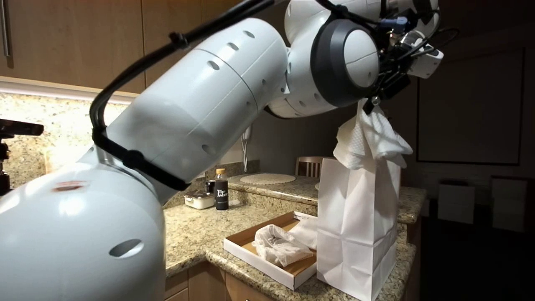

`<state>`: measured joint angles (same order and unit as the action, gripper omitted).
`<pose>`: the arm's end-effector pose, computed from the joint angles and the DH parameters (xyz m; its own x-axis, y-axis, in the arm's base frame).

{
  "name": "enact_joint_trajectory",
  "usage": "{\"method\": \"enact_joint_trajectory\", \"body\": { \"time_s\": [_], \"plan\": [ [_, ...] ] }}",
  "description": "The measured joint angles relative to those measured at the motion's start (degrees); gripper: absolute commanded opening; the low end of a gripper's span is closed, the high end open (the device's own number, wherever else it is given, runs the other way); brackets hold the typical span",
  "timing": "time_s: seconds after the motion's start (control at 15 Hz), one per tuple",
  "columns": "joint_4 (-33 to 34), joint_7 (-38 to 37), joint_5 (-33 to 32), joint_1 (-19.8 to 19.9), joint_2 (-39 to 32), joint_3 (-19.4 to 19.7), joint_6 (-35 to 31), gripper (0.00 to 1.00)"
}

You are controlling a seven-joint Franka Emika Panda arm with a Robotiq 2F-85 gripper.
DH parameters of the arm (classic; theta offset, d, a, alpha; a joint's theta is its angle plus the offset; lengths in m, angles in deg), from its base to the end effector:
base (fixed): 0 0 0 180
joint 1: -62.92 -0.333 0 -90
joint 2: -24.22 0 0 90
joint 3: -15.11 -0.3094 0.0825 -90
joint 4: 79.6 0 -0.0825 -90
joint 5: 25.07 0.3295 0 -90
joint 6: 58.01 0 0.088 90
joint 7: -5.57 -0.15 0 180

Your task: Pick a cloth on the box and put it in the bag

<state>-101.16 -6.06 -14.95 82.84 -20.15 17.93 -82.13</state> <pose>0.4823 -0.1598 0.5371 0.6616 -0.3360 -0.6703 -0.4456 -0.8952 0.0089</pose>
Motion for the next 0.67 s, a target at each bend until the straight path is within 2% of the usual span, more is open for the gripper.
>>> {"method": "enact_joint_trajectory", "body": {
  "time_s": [0.33,0.67],
  "plan": [
    [0.35,6.86,-7.14,-1.00,-2.36,0.99,-1.01,0.08],
    [1.50,7.32,-8.23,-1.89,-0.70,1.27,-3.74,0.08]
  ]
}}
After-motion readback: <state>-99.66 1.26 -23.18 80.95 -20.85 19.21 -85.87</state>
